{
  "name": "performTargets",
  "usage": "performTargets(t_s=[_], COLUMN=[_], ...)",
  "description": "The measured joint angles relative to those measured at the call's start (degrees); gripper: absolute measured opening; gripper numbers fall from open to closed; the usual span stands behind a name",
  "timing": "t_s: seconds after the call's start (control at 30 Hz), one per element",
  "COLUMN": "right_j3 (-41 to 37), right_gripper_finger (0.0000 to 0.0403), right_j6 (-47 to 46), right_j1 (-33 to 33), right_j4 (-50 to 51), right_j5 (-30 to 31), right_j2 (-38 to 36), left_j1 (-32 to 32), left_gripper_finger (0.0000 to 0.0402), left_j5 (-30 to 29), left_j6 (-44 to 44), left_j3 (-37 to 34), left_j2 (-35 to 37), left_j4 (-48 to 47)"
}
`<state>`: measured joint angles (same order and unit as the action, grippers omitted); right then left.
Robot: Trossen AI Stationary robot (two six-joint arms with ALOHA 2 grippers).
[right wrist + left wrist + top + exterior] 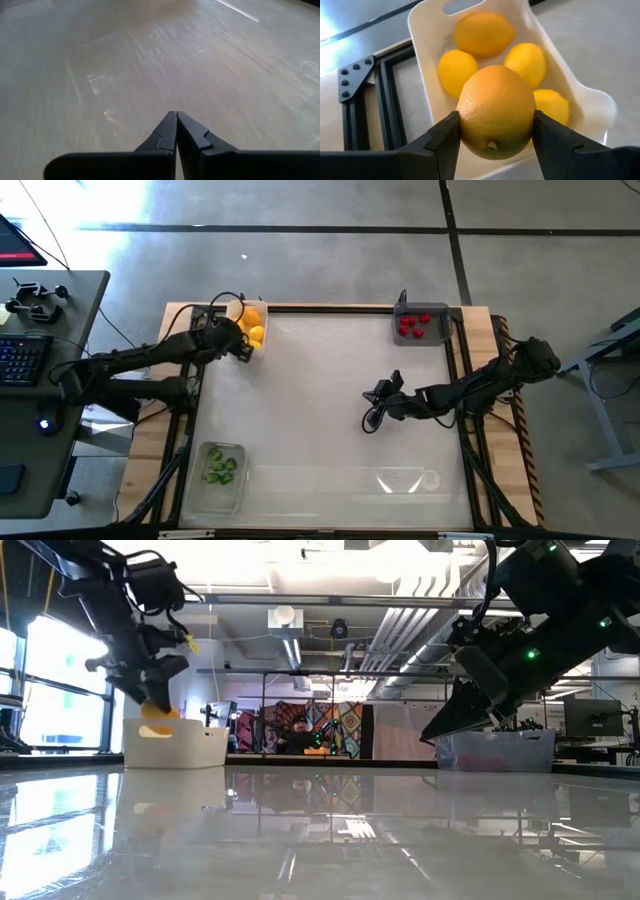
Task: Sort produce into baskets
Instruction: Put the lemon into the white bin, then return to Home Position
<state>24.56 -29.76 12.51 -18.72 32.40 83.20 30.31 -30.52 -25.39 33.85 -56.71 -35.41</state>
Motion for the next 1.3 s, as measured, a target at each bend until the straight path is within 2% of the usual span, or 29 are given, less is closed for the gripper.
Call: performTargets(t_s=[0.17,0.53,0.83,1.07,1.17,1.3], right_j3=[0.0,0.0,0.0,0.0,0.0,0.0], right_gripper_finger=[0.0000,0.0000,0.0000,0.0000,0.0000,0.0000], right_j6=[0.0,0.0,0.0,0.0,0.0,0.0], right_j1=[0.0,0.0,0.0,0.0,0.0,0.0], right_j4=[0.0,0.0,0.0,0.0,0.0,0.1], right_j5=[0.0,0.0,0.0,-0.1,-0.1,-0.9], right_j2=[0.0,0.0,0.0,0.0,0.0,0.0], left_j1=[1.5,1.6,1.6,1.5,1.5,1.0], left_gripper_finger=[0.0197,0.0261,0.0260,0.0255,0.0251,0.0240], left_j5=[0.0,2.1,1.6,3.9,3.9,5.7], left_j6=[1.1,1.6,2.5,1.4,2.1,7.7], left_j3=[0.0,0.0,0.0,0.0,0.0,-0.3], left_j2=[-1.4,-3.6,-2.6,-2.7,-3.0,-3.3], left_j4=[0.8,1.8,3.3,4.9,8.7,16.5])
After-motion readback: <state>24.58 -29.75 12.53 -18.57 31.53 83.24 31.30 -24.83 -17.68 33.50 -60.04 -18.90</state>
